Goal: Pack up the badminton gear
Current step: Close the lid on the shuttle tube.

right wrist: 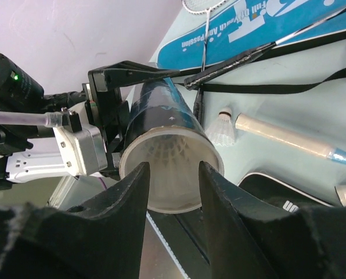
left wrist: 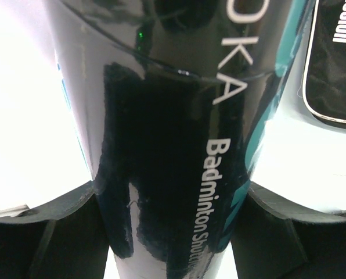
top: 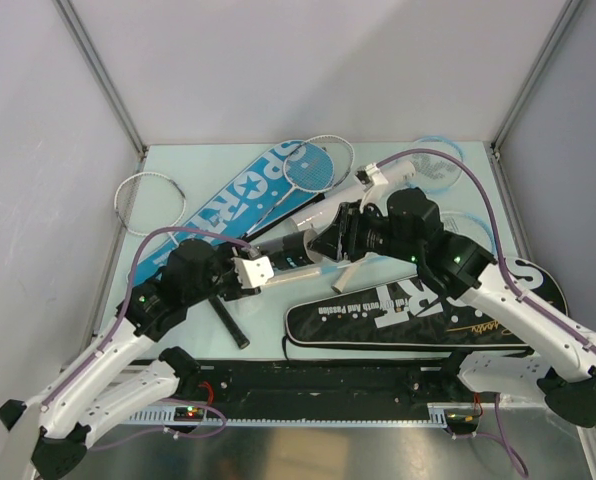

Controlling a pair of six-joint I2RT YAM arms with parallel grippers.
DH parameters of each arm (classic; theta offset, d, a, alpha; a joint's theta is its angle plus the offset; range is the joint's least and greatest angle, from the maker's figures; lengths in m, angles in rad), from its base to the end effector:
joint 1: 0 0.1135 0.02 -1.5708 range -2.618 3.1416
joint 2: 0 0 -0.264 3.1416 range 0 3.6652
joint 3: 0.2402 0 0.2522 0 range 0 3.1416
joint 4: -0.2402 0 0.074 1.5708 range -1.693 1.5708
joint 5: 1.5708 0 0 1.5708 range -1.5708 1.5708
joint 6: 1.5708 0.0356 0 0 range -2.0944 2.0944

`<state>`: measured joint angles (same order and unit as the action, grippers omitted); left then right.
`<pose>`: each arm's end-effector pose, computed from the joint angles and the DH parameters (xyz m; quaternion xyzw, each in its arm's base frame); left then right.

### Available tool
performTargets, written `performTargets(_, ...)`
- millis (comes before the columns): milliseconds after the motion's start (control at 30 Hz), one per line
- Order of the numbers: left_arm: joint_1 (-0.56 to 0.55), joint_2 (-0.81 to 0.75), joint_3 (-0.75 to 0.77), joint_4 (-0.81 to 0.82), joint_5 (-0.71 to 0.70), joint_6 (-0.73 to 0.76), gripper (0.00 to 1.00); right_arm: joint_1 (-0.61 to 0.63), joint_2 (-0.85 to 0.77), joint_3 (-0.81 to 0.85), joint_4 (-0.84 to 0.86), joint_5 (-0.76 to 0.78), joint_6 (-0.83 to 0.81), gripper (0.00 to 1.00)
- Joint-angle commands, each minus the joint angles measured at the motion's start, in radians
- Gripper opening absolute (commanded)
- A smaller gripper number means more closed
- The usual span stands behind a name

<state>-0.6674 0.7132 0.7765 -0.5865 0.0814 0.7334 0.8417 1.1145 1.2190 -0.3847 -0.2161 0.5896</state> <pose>0.1206 -0.0987 0.3069 0.5732 0.6484 -0.0187 0.5007 0.1579 0.1882 0.4056 -0.1642 0.7798 0.4573 0.3947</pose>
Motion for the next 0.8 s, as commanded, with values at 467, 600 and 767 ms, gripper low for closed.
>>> performTargets(467, -0.012, -0.036, 0.062, 0.132, 0.121, 0.081, 0.59, -0.012, 0.061, -0.004, -0.016, -0.193, -0.042, 0.46)
performTargets(600, -0.012, -0.049, 0.064, 0.143, 0.147, 0.095, 0.6, -0.033, 0.082, -0.025, 0.036, -0.285, -0.029, 0.46)
performTargets(767, -0.011, -0.048, 0.074, 0.153, 0.168, 0.099, 0.59, -0.034, 0.111, -0.044, 0.114, -0.352, -0.005, 0.46)
